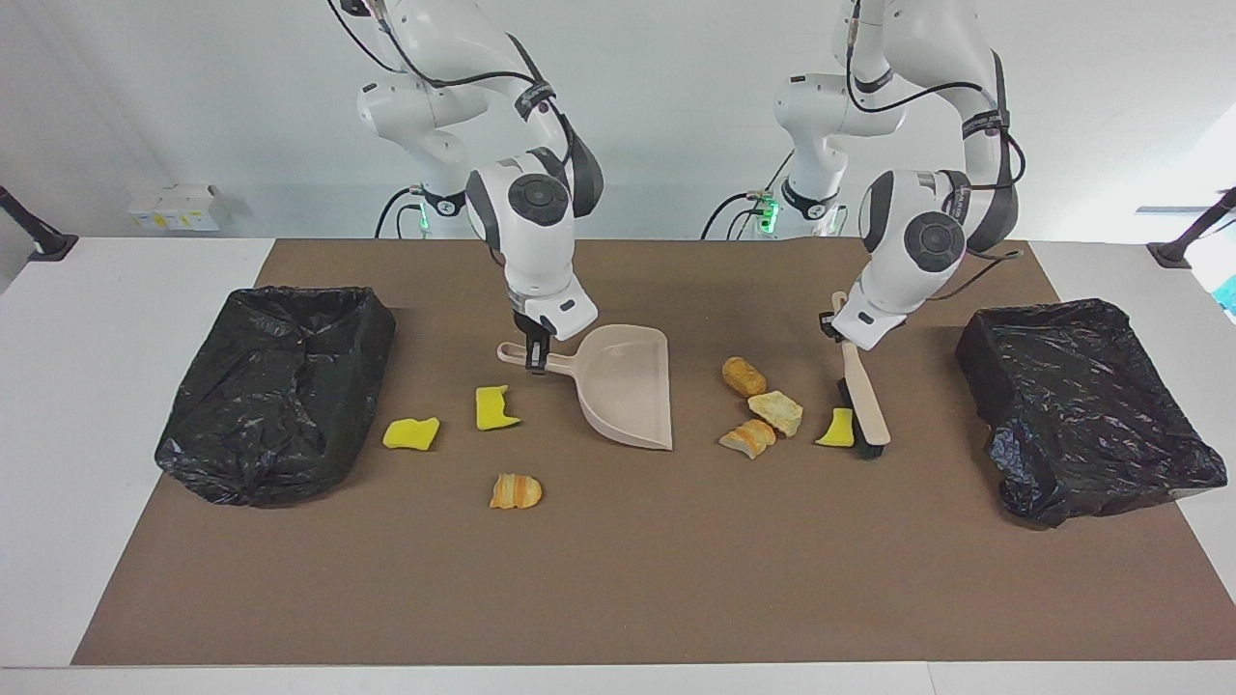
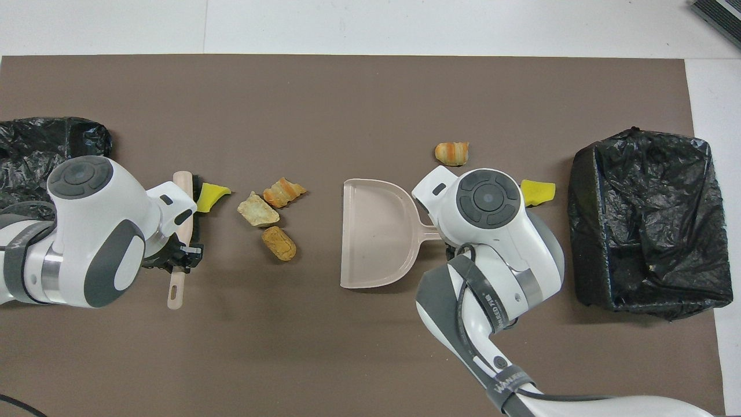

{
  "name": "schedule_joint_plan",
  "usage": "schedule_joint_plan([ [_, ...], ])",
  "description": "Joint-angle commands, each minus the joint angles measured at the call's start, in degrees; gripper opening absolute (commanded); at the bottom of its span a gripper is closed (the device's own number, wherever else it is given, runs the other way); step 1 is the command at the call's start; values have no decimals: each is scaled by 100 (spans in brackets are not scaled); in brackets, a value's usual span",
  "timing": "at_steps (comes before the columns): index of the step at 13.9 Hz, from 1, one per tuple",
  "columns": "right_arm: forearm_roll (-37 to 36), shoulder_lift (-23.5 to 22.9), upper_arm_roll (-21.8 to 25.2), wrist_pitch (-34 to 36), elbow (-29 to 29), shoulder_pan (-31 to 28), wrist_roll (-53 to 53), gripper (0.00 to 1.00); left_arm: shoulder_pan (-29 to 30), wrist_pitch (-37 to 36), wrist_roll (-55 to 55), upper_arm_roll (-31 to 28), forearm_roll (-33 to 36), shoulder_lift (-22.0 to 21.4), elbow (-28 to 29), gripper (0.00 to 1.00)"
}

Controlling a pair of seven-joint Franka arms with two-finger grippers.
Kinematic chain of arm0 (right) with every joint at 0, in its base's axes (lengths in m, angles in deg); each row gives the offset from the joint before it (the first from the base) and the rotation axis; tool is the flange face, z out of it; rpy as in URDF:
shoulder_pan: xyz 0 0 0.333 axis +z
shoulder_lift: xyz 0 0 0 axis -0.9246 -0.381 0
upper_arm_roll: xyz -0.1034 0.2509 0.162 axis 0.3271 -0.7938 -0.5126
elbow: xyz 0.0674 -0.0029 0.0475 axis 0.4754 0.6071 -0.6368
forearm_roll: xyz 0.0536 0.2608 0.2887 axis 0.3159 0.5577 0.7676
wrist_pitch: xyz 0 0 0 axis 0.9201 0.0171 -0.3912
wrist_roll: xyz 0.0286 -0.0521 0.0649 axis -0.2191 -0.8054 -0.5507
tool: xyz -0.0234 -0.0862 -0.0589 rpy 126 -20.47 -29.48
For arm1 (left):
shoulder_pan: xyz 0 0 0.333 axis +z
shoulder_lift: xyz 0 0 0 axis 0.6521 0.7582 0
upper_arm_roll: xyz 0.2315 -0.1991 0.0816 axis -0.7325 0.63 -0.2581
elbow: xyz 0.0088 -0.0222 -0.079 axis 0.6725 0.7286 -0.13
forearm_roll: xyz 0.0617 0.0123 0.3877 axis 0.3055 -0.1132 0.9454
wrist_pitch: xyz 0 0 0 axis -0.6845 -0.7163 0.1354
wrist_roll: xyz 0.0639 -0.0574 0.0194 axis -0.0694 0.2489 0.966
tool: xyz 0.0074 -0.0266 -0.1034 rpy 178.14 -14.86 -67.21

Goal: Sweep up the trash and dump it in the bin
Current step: 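Sweep the trash pieces toward the dustpan with the left gripper's brush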

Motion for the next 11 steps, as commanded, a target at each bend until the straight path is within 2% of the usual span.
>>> schedule_joint_plan([
  [1,-63,43,-23,-162,140,-12,-125,0,-350,222,54,-38,77,-27,129,0],
  [6,-63,-9,-23,-241,140,40,32,0,-1166,460,72,-21,-37,-36,120,0],
  [8,-63,-53,-23,-320,140,128,86,0,-1369,460,98,-21,-492,-53,120,0],
  [11,-63,-132,-23,-451,140,207,340,0,-2228,460,246,-3,-600,-132,129,0],
])
